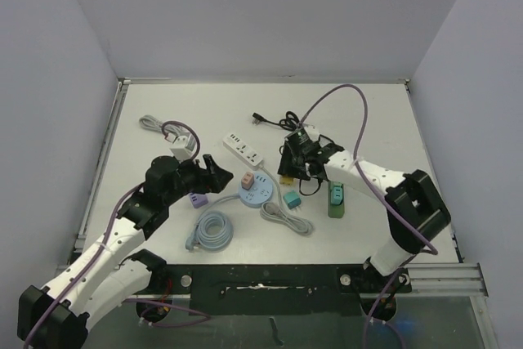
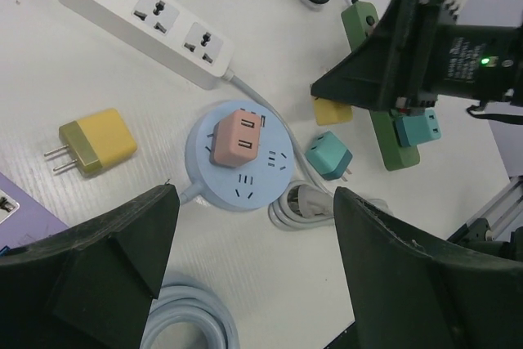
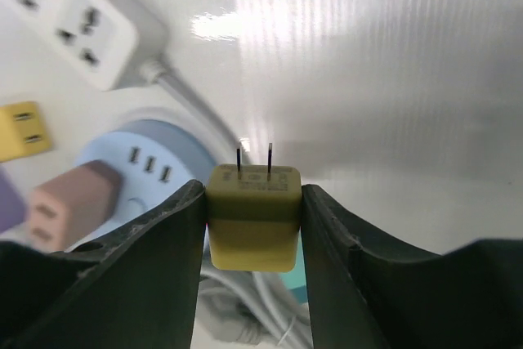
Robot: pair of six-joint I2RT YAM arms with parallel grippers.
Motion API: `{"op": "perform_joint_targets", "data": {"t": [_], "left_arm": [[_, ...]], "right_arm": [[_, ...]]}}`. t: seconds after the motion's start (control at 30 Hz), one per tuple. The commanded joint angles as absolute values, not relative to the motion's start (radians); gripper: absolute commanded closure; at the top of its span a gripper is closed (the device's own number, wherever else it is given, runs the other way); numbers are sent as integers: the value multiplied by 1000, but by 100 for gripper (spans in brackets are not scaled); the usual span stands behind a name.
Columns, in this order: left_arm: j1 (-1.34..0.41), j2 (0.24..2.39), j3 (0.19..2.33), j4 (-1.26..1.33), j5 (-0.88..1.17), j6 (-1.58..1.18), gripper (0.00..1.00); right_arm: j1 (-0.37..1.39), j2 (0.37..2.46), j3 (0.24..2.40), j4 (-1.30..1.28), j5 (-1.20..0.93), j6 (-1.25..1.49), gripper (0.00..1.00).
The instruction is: Insert the plug
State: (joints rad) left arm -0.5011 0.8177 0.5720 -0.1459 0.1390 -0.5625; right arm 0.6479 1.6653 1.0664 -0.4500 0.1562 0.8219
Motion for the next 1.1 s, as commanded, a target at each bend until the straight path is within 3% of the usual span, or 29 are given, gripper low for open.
{"op": "perform_joint_targets", "data": {"t": [0.0,0.3,0.77,1.07], "left_arm": [[-513,824,537,44,174,-577,25],[-777,929,452,474,-112,-506,25],[-930,1099,418,851,-285,-390,32],[-946,1201,405,1045,-331,-330,52]], "right_arm": [[647,1471,1011,-279,116,1011,68],[688,1280,826,28,65,1427,67],[735,1259,831,139,5,1530,59],[733,1250,825,173,-40,1559,55]]}}
